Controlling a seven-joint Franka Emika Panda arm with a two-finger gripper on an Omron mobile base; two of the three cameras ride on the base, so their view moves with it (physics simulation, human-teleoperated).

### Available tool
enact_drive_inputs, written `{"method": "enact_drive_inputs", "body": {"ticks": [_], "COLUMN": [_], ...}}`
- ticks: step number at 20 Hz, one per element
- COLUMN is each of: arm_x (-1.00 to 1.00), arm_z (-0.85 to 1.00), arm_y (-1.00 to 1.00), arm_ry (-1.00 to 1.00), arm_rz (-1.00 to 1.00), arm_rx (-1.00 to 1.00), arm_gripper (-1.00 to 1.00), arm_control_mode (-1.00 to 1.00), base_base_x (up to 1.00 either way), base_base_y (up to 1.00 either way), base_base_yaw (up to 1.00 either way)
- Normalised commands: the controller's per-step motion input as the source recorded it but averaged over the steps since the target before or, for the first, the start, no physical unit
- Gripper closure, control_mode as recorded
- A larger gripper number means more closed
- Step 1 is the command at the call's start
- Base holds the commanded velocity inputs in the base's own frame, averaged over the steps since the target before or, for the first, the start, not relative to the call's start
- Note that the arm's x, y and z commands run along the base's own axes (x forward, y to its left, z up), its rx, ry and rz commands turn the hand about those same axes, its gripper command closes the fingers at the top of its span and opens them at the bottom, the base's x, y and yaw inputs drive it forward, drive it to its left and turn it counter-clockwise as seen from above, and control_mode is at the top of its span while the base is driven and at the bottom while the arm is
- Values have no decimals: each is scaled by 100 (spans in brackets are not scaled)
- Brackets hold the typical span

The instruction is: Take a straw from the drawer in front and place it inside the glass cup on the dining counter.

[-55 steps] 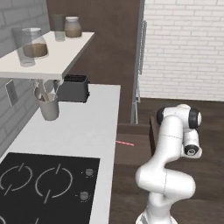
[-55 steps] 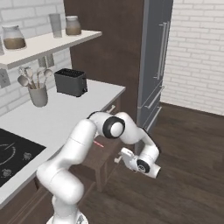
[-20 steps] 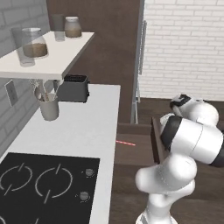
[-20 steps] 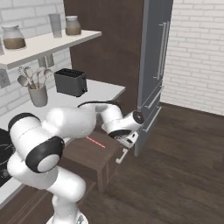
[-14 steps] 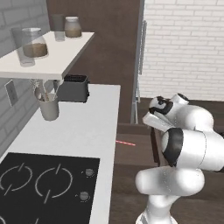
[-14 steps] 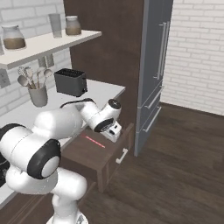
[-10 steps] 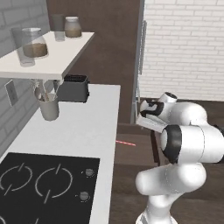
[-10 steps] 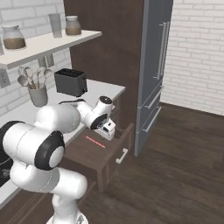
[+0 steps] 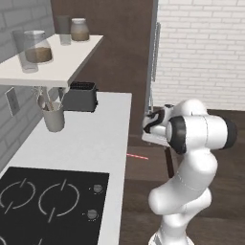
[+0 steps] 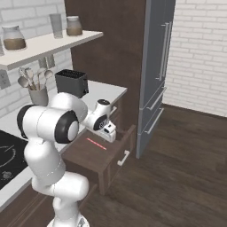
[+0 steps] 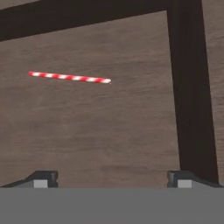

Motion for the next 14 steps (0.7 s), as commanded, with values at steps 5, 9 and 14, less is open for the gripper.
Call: {"method": "enact_drive_inputs", "body": {"ticks": [5, 9, 14], "arm_x": [21, 4, 6], "arm_z": [-54, -44, -42], "arm_y": [-9, -32, -32], "arm_ry": [0, 0, 0], "arm_rz": [0, 0, 0], "arm_rx": [-3, -6, -8], "arm_gripper": [-100, -100, -100], "arm_control_mode": [-100, -100, -100], "base_base_x": [0, 0, 0], "base_base_y": [0, 0, 0], "base_base_yaw": [0, 0, 0]}}
